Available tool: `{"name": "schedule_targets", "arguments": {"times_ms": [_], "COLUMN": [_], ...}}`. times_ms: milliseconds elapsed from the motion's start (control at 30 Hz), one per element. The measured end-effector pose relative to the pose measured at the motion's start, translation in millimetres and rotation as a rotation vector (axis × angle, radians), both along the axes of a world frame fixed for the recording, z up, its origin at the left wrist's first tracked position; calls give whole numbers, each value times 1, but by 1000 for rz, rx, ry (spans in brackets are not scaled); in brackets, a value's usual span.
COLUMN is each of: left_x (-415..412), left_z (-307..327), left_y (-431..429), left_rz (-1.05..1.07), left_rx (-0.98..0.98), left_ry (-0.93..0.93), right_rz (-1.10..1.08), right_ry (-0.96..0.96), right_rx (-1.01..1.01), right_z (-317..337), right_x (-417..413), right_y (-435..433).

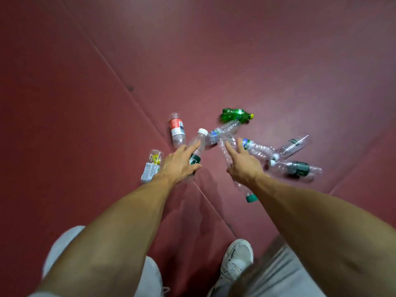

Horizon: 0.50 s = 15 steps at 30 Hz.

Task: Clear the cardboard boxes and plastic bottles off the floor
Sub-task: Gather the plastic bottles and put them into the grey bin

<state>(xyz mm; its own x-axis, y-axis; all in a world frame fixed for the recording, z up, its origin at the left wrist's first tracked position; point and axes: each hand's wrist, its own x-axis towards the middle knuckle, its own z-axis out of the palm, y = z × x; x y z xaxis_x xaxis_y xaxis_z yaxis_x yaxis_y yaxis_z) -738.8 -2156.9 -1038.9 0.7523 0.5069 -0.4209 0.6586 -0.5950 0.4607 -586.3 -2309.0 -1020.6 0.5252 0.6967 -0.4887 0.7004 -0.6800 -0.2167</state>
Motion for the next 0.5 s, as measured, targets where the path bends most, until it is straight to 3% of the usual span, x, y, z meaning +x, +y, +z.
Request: {"name": "schedule_targets", "arguments": {"times_ms": [300,500], "left_x": [47,80], "left_z": [300,462], "left_y": [-31,-73], "left_rz": [-222,-420], "left_rx": [116,182], "left_ry": [13,-51], "right_rz": [-151,-351], "right_ry": [-10,-87], "right_rx": [45,61], "right_z": [297,459], "right_x": [14,-4], "right_y": [-55,-123]}}
